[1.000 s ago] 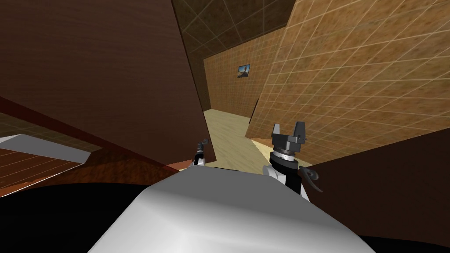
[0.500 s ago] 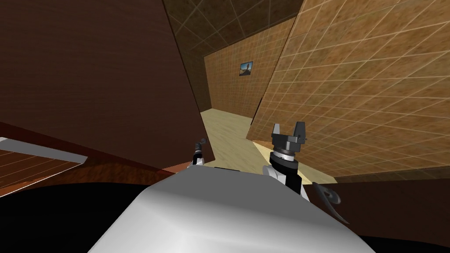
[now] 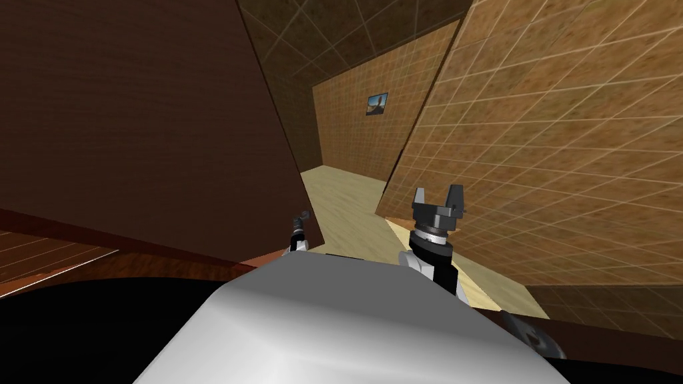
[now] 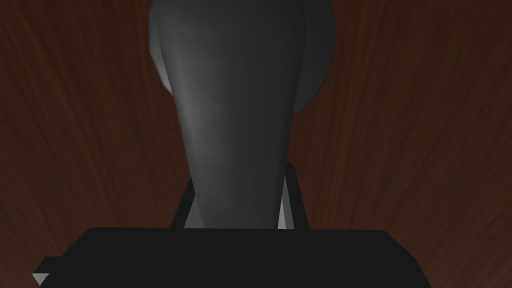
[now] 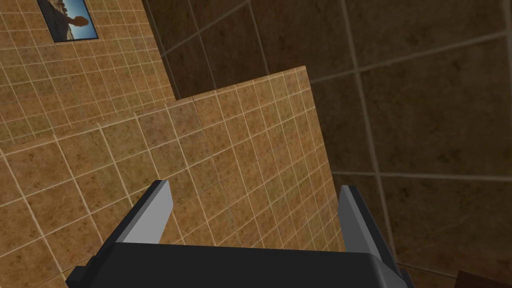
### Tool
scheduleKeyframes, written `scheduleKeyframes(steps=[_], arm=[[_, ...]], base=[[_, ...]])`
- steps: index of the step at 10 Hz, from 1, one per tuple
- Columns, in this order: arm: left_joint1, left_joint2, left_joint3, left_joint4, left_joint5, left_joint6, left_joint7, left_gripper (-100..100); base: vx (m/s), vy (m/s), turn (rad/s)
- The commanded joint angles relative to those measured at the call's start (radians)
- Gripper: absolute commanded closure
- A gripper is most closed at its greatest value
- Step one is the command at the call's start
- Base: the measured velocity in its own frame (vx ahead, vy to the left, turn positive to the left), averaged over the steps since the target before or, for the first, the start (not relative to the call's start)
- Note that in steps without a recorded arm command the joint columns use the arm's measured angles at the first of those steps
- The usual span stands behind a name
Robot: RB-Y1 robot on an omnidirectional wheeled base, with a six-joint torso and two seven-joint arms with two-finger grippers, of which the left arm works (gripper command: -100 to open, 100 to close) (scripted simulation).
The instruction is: Push the door open
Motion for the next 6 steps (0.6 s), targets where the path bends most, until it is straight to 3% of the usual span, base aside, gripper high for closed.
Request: scheduleKeyframes(steps=[1,6], arm=[[0.001,0.002,0.015,0.000,0.009,-0.001,-0.005,100],[0.003,0.007,0.061,0.000,0.035,-0.002,-0.022,100]], base=[[0.120,0.010,0.045],[0.182,-0.003,0.035]])
